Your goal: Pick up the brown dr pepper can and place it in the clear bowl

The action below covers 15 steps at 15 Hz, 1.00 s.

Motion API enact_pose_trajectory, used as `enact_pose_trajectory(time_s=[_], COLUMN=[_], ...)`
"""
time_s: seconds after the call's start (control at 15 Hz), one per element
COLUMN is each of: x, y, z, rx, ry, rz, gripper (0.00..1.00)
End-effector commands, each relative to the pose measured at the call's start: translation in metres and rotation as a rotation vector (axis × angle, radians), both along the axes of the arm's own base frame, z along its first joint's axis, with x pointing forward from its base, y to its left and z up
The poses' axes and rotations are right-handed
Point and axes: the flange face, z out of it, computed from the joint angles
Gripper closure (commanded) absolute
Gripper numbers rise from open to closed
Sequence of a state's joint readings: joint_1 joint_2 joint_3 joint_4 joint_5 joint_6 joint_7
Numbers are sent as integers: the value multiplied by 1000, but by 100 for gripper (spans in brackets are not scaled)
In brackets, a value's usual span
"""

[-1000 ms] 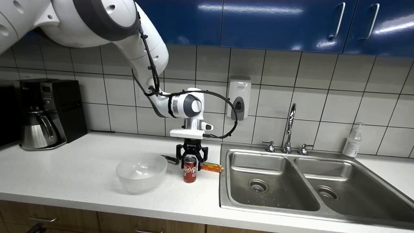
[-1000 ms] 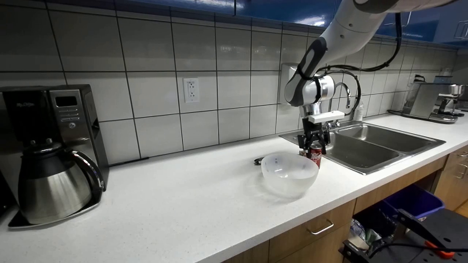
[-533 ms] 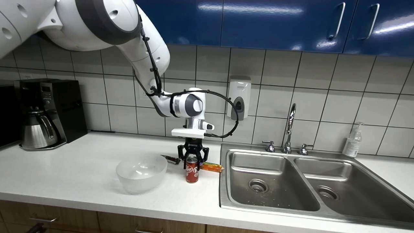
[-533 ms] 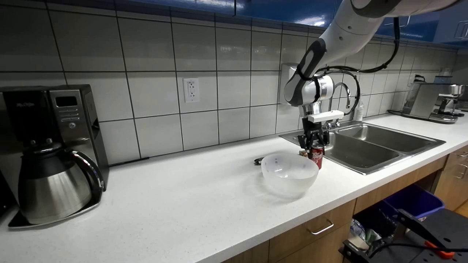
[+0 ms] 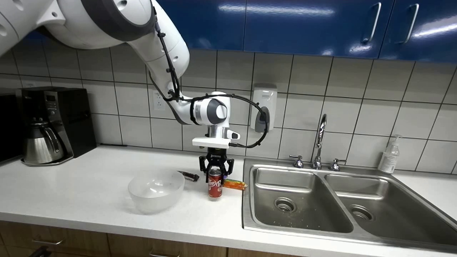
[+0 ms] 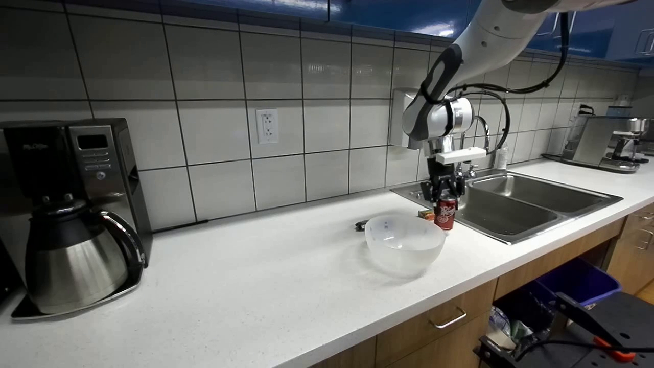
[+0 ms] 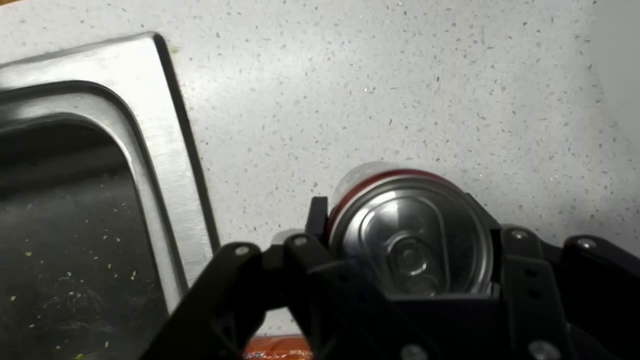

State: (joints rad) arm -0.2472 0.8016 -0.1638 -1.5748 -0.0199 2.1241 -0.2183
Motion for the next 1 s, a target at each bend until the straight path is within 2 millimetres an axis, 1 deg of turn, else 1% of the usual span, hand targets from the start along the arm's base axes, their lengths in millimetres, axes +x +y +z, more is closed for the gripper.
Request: enact_pose_trajectory(time_s=[0.0, 0.27, 0.73, 0.93], x=[-16, -33, -78, -94], y=[0, 6, 24, 32], z=[32, 51, 76, 86], rx=[12, 11, 13, 9], ry=[-38, -75, -134, -177], rz=[19, 37, 102, 145], gripper=[62, 62, 62, 62])
